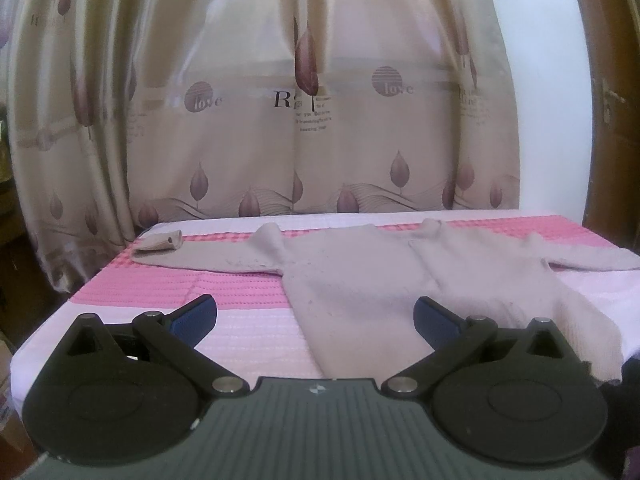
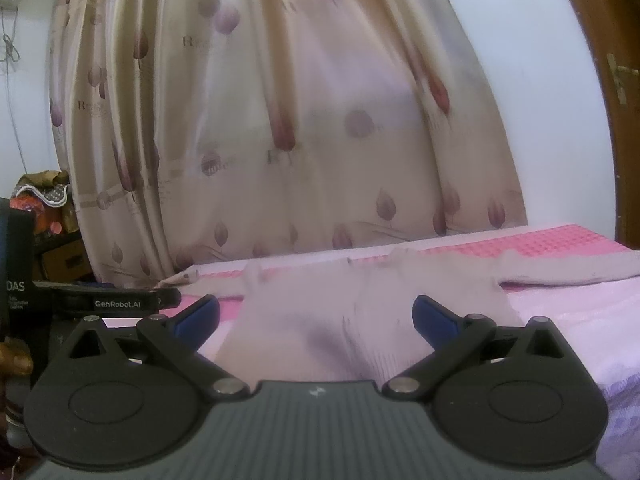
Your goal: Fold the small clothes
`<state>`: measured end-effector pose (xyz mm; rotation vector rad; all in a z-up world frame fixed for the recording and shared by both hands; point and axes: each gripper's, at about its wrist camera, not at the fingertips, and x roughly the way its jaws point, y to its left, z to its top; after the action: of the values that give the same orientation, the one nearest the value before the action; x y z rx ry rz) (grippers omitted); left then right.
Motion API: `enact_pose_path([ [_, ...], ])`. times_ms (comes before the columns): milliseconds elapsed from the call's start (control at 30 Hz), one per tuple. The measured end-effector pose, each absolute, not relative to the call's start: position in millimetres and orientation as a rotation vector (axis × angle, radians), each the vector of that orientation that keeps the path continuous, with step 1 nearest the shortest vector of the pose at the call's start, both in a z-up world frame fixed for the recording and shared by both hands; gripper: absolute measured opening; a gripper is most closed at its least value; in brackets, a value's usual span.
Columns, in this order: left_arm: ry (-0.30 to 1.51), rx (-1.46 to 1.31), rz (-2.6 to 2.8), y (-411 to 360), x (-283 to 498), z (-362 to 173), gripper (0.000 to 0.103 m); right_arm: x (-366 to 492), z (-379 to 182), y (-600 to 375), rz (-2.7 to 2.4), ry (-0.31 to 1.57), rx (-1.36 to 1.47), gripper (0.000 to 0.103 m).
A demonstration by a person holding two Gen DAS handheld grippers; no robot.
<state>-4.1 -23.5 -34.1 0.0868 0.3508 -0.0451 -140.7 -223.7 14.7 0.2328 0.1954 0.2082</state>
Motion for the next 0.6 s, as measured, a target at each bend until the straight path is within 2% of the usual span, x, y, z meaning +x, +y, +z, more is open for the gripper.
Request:
enact_pose_path([
  [600, 0.332, 0.107, -0.023, -24.6, -6.2, -35.4, 0.103, -139.9, 9.3, -219.6, 0.236, 0.214, 0.231, 0.103],
])
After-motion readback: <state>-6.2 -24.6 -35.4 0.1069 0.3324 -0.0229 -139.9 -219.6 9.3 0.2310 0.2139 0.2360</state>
